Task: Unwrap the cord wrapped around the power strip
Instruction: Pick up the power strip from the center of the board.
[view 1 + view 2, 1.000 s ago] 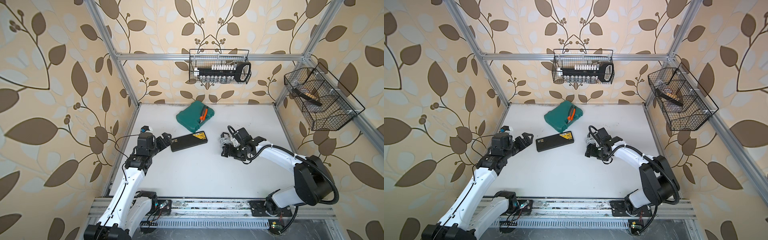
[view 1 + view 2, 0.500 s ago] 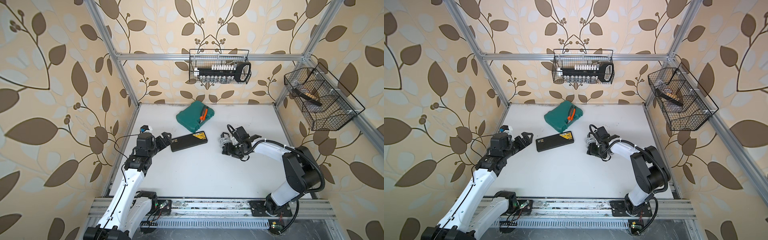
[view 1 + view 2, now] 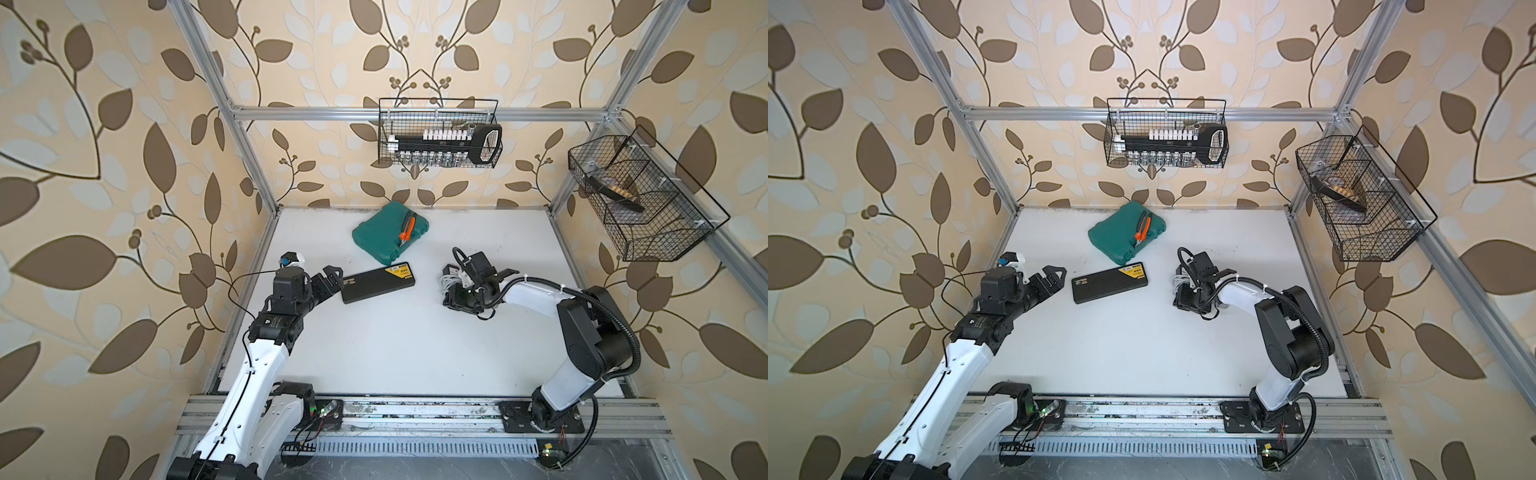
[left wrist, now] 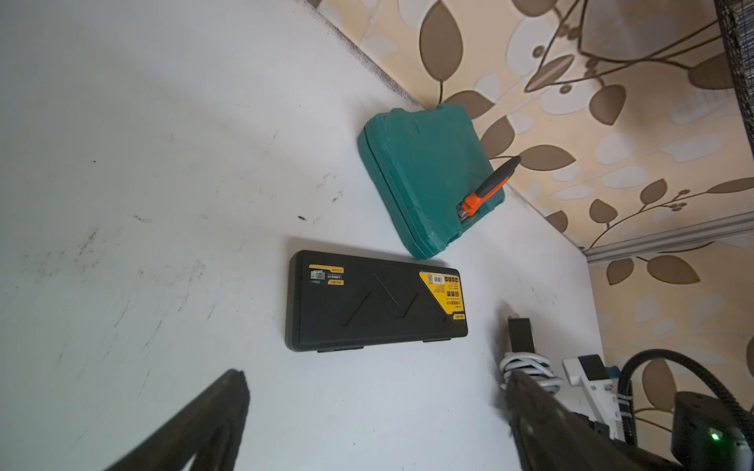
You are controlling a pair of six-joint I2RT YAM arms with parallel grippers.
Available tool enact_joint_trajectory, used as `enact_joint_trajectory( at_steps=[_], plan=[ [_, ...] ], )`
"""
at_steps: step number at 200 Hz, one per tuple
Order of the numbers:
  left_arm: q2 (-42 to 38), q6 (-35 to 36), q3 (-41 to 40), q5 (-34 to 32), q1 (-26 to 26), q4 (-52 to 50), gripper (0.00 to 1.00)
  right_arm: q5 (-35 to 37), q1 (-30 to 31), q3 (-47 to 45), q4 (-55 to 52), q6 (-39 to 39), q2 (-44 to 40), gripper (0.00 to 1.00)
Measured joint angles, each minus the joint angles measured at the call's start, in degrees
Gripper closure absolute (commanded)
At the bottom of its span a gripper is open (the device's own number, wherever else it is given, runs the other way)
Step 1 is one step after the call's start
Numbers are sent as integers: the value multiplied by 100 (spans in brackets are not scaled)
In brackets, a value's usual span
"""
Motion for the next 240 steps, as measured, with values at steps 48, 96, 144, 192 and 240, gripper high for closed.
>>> enact_joint_trajectory(
  at_steps=[48, 96, 144, 192, 240],
  plan=[
    [-4, 26, 0, -2, 0, -31, 1, -2, -2, -2, 42, 17, 0, 97],
    [-68, 72, 0, -7, 0, -76, 1, 59, 66, -367, 361, -337, -404, 100],
    [-107, 385, 0, 50, 0, -74, 2, -17, 192, -743, 636, -1196, -1816, 100],
    [-118, 970, 13, 824, -199, 382, 9, -439, 221, -219, 35, -2210, -2465, 100],
    [-437, 1720, 15, 1851, -734, 1449, 5, -785, 402, 1250, -1156, -3010, -2509, 100]
  ],
)
